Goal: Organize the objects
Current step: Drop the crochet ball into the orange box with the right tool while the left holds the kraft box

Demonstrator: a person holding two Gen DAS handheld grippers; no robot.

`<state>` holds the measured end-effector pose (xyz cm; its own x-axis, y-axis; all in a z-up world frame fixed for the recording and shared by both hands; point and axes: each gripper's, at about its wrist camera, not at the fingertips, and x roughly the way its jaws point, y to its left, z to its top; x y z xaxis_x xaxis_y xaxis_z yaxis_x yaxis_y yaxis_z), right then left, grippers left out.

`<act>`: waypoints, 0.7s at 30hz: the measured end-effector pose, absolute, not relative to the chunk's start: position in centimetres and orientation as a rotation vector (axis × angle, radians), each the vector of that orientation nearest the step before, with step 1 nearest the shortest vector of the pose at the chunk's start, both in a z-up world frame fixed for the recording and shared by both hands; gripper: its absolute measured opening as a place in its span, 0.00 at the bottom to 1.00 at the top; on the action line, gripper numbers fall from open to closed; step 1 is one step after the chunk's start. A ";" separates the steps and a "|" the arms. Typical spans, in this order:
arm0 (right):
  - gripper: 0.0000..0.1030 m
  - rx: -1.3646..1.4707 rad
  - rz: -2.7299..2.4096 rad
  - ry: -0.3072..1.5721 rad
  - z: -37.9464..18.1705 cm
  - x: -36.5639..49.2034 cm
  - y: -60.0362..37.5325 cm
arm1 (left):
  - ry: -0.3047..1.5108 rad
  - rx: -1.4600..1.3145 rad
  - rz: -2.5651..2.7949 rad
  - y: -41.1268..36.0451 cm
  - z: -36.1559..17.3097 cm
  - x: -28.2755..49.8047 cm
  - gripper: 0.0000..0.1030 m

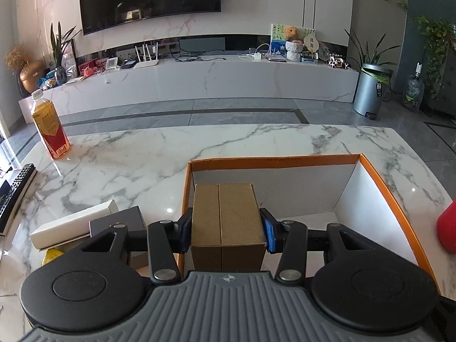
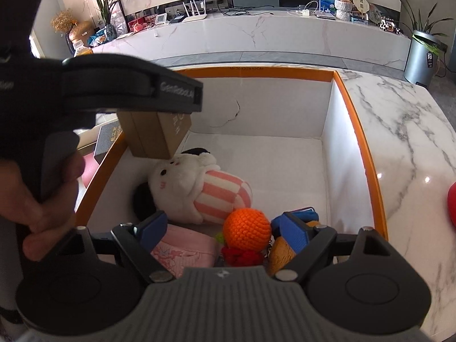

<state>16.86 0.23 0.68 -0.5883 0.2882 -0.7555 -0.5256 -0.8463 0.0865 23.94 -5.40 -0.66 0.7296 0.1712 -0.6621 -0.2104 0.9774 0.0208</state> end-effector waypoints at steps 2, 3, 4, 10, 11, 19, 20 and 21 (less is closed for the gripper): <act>0.83 -1.072 2.414 0.431 0.7 16.9 0.3 | 0.729 -0.044 0.215 -5.4 -0.7 24.1 0.52; 0.83 -1.070 2.418 0.434 0.7 17.0 0.4 | 0.735 -0.041 0.221 -5.4 -0.8 24.1 0.52; 0.83 -1.070 2.420 0.433 0.7 17.0 0.3 | 0.743 -0.048 0.223 -5.2 -1.0 24.0 0.52; 0.83 -1.118 2.415 0.401 0.8 16.7 0.2 | 0.807 -0.097 0.173 -4.1 -1.0 24.3 0.52; 0.83 -1.147 2.415 0.394 0.8 16.5 0.3 | 0.816 -0.094 0.163 -4.0 -0.9 24.4 0.52; 0.83 -1.245 2.435 0.378 2.9 13.4 3.5 | 0.863 -0.067 0.119 -3.5 0.6 25.6 0.52; 0.83 -1.253 2.434 0.373 3.2 12.9 4.0 | 0.866 -0.066 0.119 -3.5 0.8 26.0 0.52; 0.83 -1.262 2.430 0.369 3.4 12.4 4.6 | 0.872 -0.064 0.117 -3.4 0.8 26.3 0.52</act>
